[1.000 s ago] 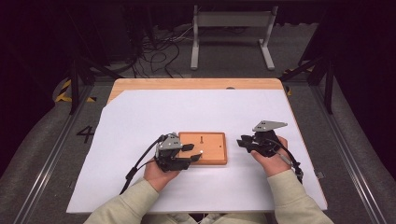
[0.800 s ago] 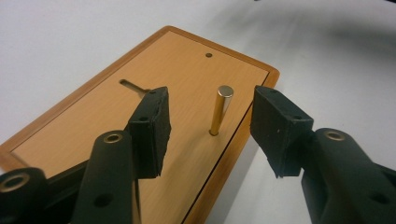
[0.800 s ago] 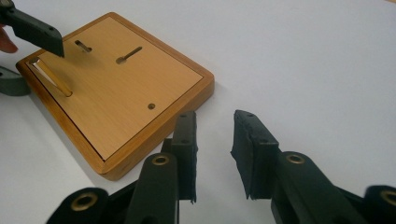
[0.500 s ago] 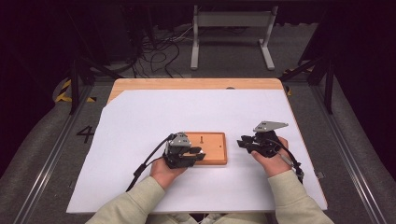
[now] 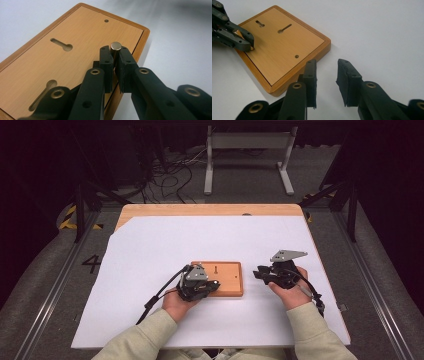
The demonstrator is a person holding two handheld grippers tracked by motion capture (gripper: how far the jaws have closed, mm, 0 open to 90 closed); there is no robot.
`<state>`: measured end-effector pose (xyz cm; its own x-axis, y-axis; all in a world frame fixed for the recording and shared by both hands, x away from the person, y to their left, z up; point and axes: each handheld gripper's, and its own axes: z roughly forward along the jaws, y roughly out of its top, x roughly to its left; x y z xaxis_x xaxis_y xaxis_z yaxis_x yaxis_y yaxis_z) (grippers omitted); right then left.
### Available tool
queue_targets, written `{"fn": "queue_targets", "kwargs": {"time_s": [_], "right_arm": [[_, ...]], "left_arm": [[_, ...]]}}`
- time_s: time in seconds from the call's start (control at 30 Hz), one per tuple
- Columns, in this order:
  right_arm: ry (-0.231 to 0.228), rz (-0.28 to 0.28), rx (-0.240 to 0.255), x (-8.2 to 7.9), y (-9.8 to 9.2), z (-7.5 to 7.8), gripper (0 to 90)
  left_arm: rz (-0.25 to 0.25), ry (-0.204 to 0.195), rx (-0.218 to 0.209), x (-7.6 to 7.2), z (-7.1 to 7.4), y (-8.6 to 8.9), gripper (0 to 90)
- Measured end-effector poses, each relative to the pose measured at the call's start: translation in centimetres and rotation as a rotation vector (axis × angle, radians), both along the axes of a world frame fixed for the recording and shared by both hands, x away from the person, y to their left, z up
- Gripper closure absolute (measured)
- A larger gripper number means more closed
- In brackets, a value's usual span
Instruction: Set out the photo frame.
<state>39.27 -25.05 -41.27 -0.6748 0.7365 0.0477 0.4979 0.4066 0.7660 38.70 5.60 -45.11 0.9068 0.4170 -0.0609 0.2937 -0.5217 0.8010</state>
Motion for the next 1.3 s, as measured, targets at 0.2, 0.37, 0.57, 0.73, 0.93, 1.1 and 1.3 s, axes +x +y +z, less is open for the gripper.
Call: {"fn": "queue_targets", "kwargs": {"time_s": [0.2,0.37,0.57,0.73,0.93,1.1,1.3], "right_arm": [[0.0,0.001,0.002,0.0,0.0,0.0,69.6],[-0.002,0.003,0.002,0.0,0.0,0.0,69.2],[-0.027,0.003,-0.019,-0.1,0.1,0.2,68.1],[-0.041,0.028,-0.001,-0.3,0.4,0.7,65.0],[-0.051,0.035,0.005,-0.5,0.5,1.0,56.6],[-0.021,0.033,0.025,-0.3,0.7,1.2,48.4],[0.025,0.059,0.043,0.3,1.3,1.0,37.4]], "left_arm": [[-0.009,-0.092,0.051,-0.7,0.1,-0.4,84.3],[-0.023,-0.137,0.091,-1.0,0.2,-0.5,84.4],[-0.048,-0.235,0.134,-2.0,0.1,-0.6,84.5],[-0.074,-0.381,0.192,-3.5,-0.2,-0.7,84.5],[-0.079,-0.473,0.223,-4.4,-0.5,-0.8,84.5],[-0.077,-0.509,0.227,-4.7,-0.7,-0.9,84.6],[-0.081,-0.519,0.229,-4.9,-0.9,-0.8,84.6]]}}
